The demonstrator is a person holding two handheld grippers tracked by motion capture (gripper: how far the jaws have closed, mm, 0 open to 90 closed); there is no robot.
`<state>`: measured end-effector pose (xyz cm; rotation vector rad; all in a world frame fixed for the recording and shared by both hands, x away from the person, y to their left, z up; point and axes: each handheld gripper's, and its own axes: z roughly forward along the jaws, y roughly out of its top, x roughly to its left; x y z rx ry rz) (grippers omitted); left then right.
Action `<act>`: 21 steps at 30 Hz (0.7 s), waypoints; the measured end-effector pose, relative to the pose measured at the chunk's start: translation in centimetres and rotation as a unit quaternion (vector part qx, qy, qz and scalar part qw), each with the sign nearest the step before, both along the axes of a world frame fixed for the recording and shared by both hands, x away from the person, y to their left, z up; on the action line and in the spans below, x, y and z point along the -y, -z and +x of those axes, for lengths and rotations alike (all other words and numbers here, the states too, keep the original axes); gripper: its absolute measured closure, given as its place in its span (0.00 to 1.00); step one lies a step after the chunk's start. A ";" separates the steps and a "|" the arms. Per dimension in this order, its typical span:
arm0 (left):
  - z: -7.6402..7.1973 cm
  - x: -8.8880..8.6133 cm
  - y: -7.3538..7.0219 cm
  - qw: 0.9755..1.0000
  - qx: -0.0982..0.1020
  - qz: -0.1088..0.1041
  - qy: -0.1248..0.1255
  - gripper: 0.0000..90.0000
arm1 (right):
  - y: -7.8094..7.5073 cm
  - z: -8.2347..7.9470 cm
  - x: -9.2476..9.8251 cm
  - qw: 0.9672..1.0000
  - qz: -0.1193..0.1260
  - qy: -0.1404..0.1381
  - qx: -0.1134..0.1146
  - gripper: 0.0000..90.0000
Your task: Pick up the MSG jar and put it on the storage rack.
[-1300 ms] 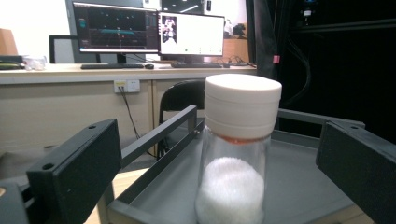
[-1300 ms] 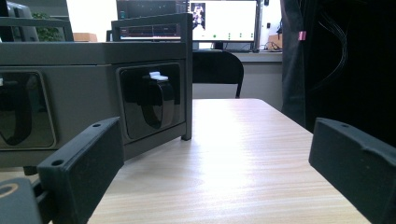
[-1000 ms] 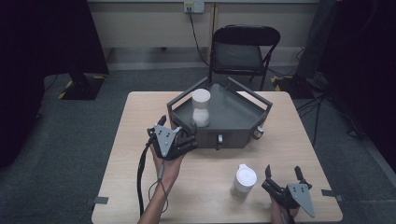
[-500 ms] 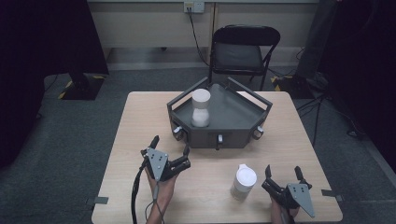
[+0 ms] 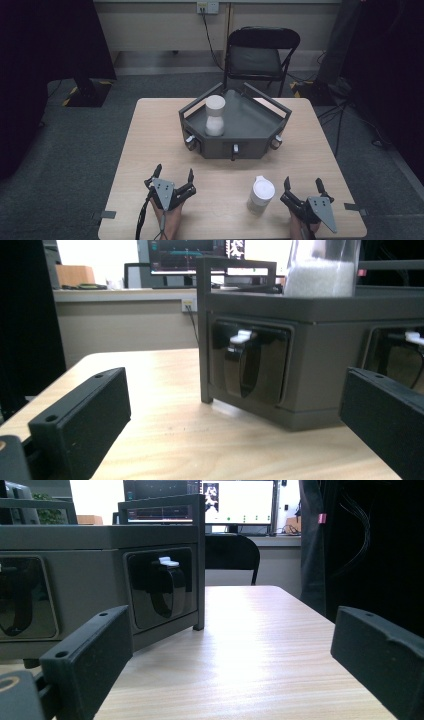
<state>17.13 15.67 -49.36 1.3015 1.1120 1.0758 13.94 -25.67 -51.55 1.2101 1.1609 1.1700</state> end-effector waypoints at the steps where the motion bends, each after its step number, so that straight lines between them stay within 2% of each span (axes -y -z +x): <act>1: 0.0 -0.2 0.2 1.000 0.001 -0.001 -0.001 0.00 | 0.0 0.0 0.0 1.000 0.000 0.000 0.000 0.02; 5: -0.2 -0.6 0.7 1.000 0.001 0.001 -0.005 0.00 | 0.0 0.0 0.0 1.000 0.000 0.000 0.000 0.02; 7: -0.2 -0.9 0.9 1.000 -0.006 -0.010 0.000 0.00 | 0.0 0.0 0.0 1.000 0.000 0.000 0.000 0.02; 10: -0.4 -0.8 1.6 1.000 0.005 0.005 -0.001 0.00 | 0.0 0.0 0.0 1.000 0.000 0.000 0.000 0.02; 13: -0.4 -0.9 1.9 1.000 0.012 0.005 0.002 0.00 | 0.0 0.0 0.0 1.000 0.000 0.000 0.000 0.02; 16: -0.4 -1.1 2.0 1.000 0.011 -0.001 0.003 0.00 | 0.0 0.0 0.0 1.000 0.000 0.001 0.000 0.02; 19: -0.6 -0.5 2.5 0.999 0.025 -0.008 -0.020 0.00 | 0.0 0.0 0.0 1.000 0.000 0.001 0.000 0.02; 21: -0.6 -0.3 2.3 1.000 0.021 -0.003 -0.021 0.00 | 0.0 0.0 -0.1 1.000 0.000 0.002 0.000 0.02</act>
